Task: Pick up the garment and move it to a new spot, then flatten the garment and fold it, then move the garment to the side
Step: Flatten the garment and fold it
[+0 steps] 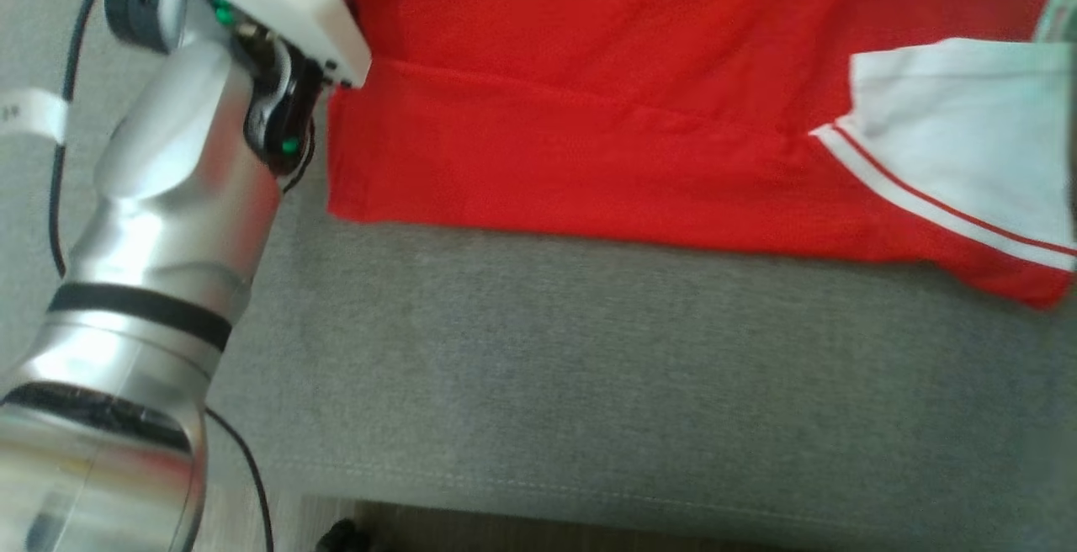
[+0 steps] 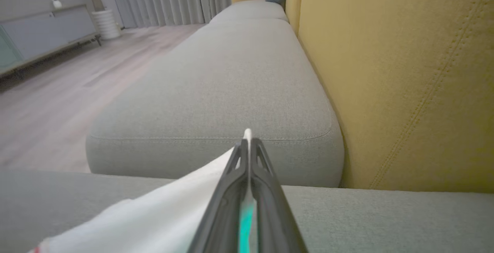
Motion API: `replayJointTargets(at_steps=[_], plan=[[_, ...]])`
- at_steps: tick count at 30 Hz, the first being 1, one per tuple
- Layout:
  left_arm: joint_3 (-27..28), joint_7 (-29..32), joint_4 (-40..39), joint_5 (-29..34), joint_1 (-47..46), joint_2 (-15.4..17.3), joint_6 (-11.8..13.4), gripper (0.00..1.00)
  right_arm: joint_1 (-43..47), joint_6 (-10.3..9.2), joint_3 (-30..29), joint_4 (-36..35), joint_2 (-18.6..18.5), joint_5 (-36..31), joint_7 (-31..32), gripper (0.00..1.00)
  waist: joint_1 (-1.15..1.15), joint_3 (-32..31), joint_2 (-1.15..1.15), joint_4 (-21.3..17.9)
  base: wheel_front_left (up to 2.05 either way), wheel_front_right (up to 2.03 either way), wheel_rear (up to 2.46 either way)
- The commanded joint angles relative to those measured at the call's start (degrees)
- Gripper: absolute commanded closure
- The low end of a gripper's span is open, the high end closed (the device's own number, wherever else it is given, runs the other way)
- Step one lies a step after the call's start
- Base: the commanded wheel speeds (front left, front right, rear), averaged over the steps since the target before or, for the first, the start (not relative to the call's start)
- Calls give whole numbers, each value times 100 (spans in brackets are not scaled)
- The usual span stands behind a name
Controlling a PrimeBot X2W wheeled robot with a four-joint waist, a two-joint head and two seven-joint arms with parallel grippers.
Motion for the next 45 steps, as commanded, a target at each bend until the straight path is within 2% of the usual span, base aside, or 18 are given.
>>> replayJointTargets(at_steps=[1, 5, 8, 10, 14, 18, 21, 22, 23, 24, 28, 34, 39, 45], plan=[[148, -56, -78, 33, 13, 293, 49, 100, 21, 37, 40, -173, 201, 143, -142, 100, 0, -153, 0, -169, 0, 0, 0], [225, -124, -46, 70, 420, 424, 135, 100, 576, 37, 411, -429, 420, 710, -381, 100, 0, -418, 0, -431, 0, 0, 0], [293, -140, -43, 93, 830, 520, 194, 100, 1217, 37, 645, -866, 446, 1470, -408, 100, 0, -663, 0, -621, 0, 0, 0], [459, -143, -184, 94, 1256, 631, 235, 100, 1983, 37, 1022, -1577, 305, 2204, -267, 100, 0, -876, 0, -803, 0, 0, 0], [666, -144, -370, 121, 1793, 723, 295, 100, 3048, 37, 1482, -2620, 40, 3060, 120, 100, 0, -1078, 0, -1001, 0, 0, 0], [733, -145, -452, 222, 2218, 711, 365, 100, 3917, 37, 1686, -3370, -121, 3587, 419, 100, 0, -1213, 0, -1070, 0, 0, 0], [741, -145, -451, 276, 2373, 668, 413, 100, 4262, 37, 1725, -3562, -126, 3758, 603, 100, 0, -1269, 0, -1069, 0, 0, 0], [761, -145, -480, 310, 2442, 640, 453, 65, 4402, 37, 1709, -3594, -119, 3824, 693, 100, 0, -1302, 0, -1057, 0, 0, 0], [791, -145, -545, 369, 2516, 605, 541, 6, 4509, 37, 1668, -3609, -114, 3856, 730, 75, 0, -1334, 0, -1036, 0, 0, 0], [829, -145, -618, 428, 2605, 567, 635, 0, 4591, 37, 1627, -3614, -101, 3861, 752, 1, 0, -1361, 0, -1013, 0, 0, 0], [1127, -145, -1095, 624, 3067, 362, 977, 0, 4702, 37, 1364, -3526, -48, 3680, 611, 0, 0, -1460, 0, -869, 0, 0, 0], [1645, -145, -1906, 986, 3781, -57, 1203, 0, 4622, 37, 941, -2991, 136, 3279, 426, 0, 0, -1561, 0, -500, 0, 0, 0], [1895, -145, -2261, 1258, 4198, -338, 1091, 0, 4471, 37, 748, -2229, 196, 2799, 438, 0, 0, -1597, 0, -192, 0, 0, 0], [2046, -145, -2429, 1508, 4395, -477, 935, 0, 4248, 37, 646, -1449, 269, 2367, 538, 0, 0, -1564, 0, 19, 0, 0, 0]])
